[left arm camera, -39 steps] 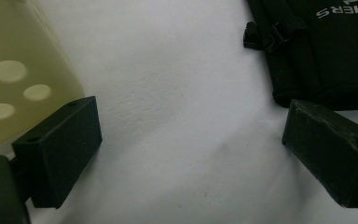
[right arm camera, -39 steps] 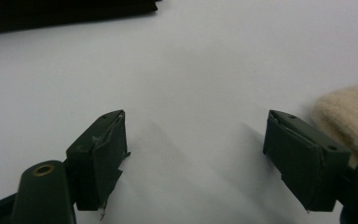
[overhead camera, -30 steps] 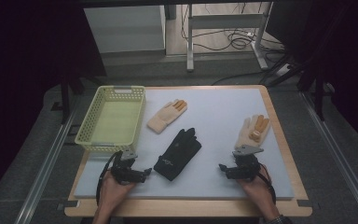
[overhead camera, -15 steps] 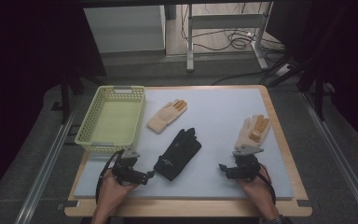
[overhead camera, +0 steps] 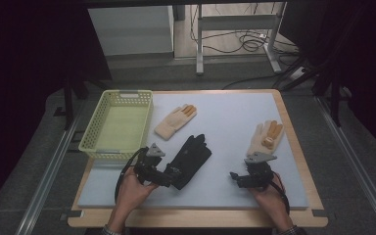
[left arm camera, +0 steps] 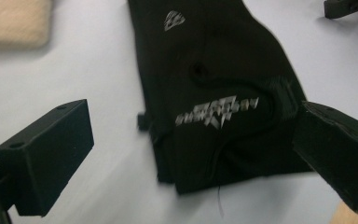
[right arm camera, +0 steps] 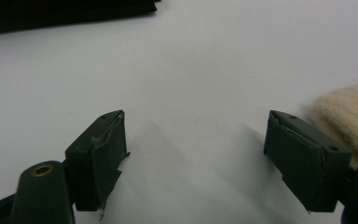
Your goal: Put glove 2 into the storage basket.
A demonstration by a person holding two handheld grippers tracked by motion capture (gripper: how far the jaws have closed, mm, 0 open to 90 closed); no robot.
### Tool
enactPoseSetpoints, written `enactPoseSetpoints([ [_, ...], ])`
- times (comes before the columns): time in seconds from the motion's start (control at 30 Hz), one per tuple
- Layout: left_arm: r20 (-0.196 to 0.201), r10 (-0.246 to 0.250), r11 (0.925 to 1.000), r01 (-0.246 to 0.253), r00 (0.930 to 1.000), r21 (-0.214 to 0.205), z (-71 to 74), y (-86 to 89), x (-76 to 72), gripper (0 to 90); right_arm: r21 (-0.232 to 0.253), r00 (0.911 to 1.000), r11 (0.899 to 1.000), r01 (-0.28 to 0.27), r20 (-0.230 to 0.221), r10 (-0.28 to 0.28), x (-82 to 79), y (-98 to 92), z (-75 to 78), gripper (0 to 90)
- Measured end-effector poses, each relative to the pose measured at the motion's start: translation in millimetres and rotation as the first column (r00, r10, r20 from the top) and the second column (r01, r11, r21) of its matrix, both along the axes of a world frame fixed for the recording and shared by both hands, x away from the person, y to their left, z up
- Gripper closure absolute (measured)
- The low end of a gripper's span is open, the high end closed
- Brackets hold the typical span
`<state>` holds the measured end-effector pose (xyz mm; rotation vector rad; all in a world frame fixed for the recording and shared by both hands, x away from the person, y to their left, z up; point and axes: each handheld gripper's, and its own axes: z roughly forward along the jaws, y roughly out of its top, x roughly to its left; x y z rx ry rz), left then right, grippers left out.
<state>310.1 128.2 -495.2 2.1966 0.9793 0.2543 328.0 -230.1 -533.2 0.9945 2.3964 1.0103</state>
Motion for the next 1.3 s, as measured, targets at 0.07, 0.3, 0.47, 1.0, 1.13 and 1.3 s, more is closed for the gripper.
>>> enactPoseSetpoints([
  [0.07, 0.002, -0.009, 1.0000, 0.009, 1.0000, 0.005, 1.3, -7.9, 5.1, 0.0, 0.000, 1.0000, 1.000, 0.000, 0.000, 0.000, 0.0, 0.0, 0.0, 20.6],
  [0.3, -0.002, -0.034, 0.9982, 0.034, 0.9994, 0.049, 0.6, -37.2, 18.0, 0.0, 0.000, 1.0000, 1.000, 0.000, 0.000, 0.000, 0.0, -0.1, 0.0, 20.6],
  [0.47, -0.012, -0.030, 0.9958, 0.031, 0.9995, 0.086, -7.5, -54.8, 25.4, 0.0, 0.000, 1.0000, 1.000, 0.000, 0.000, 0.000, -0.1, 0.0, 0.0, 20.6],
  [1.0, -0.066, -0.013, 0.9925, 0.021, 0.9977, 0.121, -37.2, -59.4, 41.0, 0.0, 0.000, 1.0000, 1.000, 0.000, 0.000, 0.000, -0.1, 0.0, 0.0, 20.6],
  [1.13, -0.037, -0.043, 0.9838, 0.048, 0.9984, 0.173, -36.5, -69.6, 34.6, 0.0, 0.000, 1.0000, 1.000, 0.001, 0.000, -0.001, -0.1, 0.1, -0.1, 20.6],
  [1.3, -0.058, -0.027, 0.9861, 0.036, 0.9980, 0.162, -33.6, -64.9, 38.5, 7.5, 0.000, 1.0000, 1.000, 0.001, 0.000, -0.001, -0.1, 0.1, -0.1, 20.5],
])
